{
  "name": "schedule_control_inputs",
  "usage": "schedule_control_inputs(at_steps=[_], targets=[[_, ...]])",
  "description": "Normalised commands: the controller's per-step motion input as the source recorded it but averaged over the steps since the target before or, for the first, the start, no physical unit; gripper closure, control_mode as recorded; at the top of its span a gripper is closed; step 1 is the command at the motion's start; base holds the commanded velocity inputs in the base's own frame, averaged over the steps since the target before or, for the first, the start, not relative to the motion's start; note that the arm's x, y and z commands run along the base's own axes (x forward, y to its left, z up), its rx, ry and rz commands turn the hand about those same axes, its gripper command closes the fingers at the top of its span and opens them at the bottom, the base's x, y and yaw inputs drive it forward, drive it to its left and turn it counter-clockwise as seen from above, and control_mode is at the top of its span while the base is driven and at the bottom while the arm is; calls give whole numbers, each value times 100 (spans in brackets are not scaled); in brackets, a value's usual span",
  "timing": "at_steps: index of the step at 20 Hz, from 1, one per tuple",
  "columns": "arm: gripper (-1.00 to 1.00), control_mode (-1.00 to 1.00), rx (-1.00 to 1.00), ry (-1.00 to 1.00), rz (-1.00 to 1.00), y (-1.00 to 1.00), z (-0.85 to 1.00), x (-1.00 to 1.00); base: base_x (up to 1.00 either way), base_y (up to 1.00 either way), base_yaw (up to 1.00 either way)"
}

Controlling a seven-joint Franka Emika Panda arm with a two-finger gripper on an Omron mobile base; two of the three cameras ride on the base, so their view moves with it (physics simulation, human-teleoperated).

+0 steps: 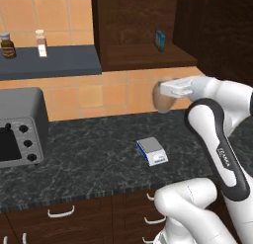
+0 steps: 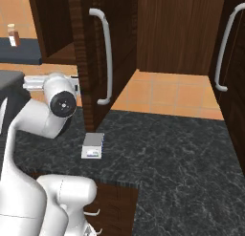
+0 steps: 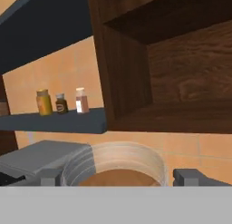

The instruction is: Pick the honey bottle and place it on the digital scale for weighing, and close the cabinet.

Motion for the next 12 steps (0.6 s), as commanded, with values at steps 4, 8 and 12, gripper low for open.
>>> schedule_control_inputs(at_steps=[4, 8, 12], targets=[[100, -100, -4, 0, 27, -2, -84, 13, 0, 0, 0], [100, -100, -9, -2, 15, 6, -89, 34, 0, 0, 0], [100, -100, -4, -1, 0, 14, -65, 47, 0, 0, 0]])
